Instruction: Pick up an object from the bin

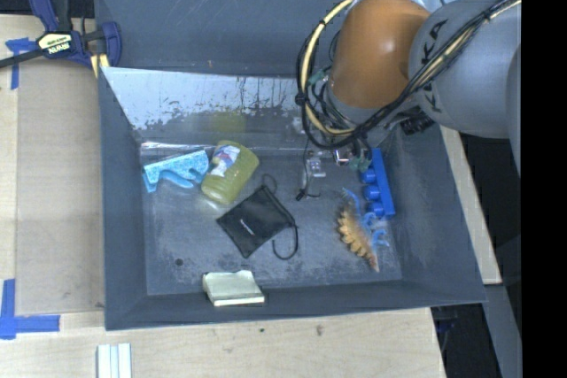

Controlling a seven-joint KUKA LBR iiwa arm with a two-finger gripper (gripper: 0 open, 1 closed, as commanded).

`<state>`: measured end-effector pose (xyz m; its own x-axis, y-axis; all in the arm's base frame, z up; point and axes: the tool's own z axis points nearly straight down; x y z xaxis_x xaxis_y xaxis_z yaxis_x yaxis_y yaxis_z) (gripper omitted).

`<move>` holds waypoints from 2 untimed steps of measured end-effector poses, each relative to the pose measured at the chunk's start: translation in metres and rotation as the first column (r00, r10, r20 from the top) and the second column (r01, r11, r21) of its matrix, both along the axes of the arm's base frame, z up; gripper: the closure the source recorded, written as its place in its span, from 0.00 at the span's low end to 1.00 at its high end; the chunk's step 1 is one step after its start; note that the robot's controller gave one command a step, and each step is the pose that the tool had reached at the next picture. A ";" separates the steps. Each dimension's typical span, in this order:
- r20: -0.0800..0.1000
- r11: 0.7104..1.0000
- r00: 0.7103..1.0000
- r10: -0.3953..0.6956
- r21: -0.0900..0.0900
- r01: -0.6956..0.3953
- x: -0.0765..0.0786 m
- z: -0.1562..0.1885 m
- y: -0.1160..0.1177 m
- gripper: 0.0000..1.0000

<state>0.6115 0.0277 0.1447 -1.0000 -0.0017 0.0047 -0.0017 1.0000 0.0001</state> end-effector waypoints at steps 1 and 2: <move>0.008 1.000 1.000 0.000 0.000 0.000 0.002 0.005 0.000 0.00; 0.007 0.999 0.999 -0.048 -0.001 0.048 0.000 -0.014 0.031 0.00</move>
Offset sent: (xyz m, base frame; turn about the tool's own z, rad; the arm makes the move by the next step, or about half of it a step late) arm -0.0031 0.0571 -0.0286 0.0727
